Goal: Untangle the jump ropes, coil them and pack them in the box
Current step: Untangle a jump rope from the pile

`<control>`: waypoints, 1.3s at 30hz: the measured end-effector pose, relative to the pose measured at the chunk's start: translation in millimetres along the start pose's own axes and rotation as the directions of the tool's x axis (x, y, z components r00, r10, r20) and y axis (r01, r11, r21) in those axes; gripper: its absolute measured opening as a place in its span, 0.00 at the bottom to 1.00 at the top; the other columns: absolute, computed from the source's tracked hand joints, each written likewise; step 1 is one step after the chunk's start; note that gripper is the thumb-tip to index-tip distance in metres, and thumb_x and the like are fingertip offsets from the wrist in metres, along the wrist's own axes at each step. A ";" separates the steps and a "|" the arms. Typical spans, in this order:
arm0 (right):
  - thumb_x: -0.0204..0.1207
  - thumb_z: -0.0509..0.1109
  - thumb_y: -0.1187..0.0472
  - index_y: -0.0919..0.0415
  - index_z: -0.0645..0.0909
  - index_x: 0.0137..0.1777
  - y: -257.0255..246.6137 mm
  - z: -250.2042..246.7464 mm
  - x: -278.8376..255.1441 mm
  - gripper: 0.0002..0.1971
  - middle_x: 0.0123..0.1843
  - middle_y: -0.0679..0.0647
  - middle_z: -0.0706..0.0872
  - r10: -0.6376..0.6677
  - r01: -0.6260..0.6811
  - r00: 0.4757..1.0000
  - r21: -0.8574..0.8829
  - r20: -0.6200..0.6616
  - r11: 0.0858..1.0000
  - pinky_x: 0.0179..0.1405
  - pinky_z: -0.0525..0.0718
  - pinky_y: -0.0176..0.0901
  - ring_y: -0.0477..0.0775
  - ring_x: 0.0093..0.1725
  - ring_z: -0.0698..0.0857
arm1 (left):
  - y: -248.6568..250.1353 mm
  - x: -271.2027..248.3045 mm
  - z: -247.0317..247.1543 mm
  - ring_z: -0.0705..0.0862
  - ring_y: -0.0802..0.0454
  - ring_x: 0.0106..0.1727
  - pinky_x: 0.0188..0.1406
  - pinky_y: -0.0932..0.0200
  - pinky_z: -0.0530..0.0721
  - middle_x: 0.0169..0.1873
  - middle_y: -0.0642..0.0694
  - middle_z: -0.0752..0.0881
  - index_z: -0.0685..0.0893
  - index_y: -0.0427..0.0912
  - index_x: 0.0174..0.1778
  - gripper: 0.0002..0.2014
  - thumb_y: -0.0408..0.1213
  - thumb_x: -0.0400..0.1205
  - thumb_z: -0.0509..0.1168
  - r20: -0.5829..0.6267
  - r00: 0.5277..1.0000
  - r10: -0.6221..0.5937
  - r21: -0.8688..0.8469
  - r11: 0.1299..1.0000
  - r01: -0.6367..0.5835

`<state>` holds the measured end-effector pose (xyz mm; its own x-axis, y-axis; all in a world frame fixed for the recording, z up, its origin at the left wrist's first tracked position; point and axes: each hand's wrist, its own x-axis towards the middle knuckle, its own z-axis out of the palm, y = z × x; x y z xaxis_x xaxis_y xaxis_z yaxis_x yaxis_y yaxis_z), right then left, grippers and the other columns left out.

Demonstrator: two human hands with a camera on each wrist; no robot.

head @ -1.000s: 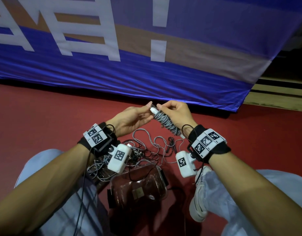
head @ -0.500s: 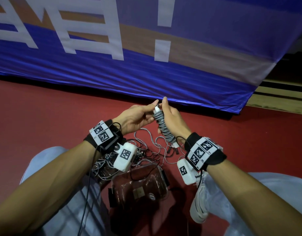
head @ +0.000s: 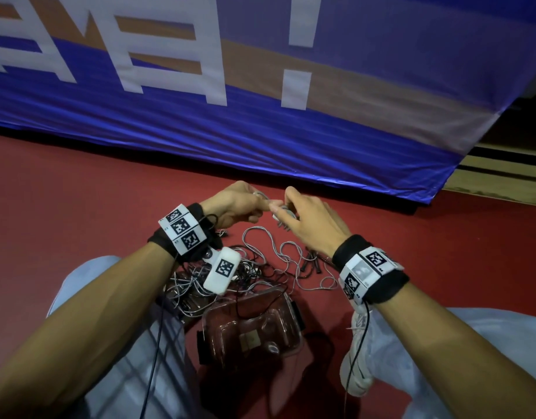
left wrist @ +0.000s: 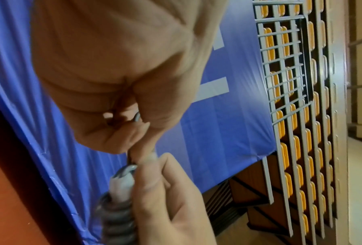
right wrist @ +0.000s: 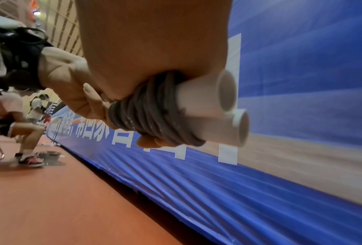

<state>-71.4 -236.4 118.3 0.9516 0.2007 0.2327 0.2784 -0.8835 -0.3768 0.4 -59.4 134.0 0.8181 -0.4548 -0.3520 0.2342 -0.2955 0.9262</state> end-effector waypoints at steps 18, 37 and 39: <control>0.73 0.78 0.35 0.58 0.77 0.68 -24.7 81.2 10.1 0.34 0.58 0.54 0.89 0.052 -0.203 0.799 0.187 0.599 0.961 0.54 0.88 0.49 0.54 0.54 0.88 | -43.3 -34.3 -23.9 0.77 0.55 0.27 0.29 0.63 0.75 0.24 0.51 0.82 0.79 0.43 0.25 0.19 0.42 0.76 0.80 -0.250 0.966 0.068 0.553 0.829 0.085; 0.68 0.83 0.54 0.62 0.87 0.40 -4.8 267.4 -52.3 0.12 0.35 0.55 0.85 0.250 -0.366 0.400 -0.096 0.882 0.926 0.40 0.78 0.42 0.53 0.36 0.80 | -218.5 -97.5 -44.4 0.92 0.36 0.42 0.35 0.49 0.89 0.36 0.35 0.90 0.87 0.32 0.39 0.11 0.30 0.81 0.59 -0.010 0.928 -0.373 0.750 0.611 0.253; 0.68 0.83 0.54 0.68 0.90 0.46 1.5 288.5 -57.9 0.17 0.42 0.61 0.90 0.260 -0.440 0.420 -0.055 0.869 0.896 0.44 0.80 0.45 0.54 0.40 0.83 | -236.7 -92.9 -37.2 0.91 0.38 0.47 0.35 0.53 0.85 0.40 0.35 0.90 0.87 0.32 0.44 0.11 0.32 0.82 0.60 -0.015 0.914 -0.405 0.809 0.533 0.249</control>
<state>-88.5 -127.2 -154.5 0.5854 0.2229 -0.7795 -0.1763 -0.9034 -0.3908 -111.5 84.0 -47.5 0.6606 -0.2834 -0.6952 -0.0960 -0.9503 0.2962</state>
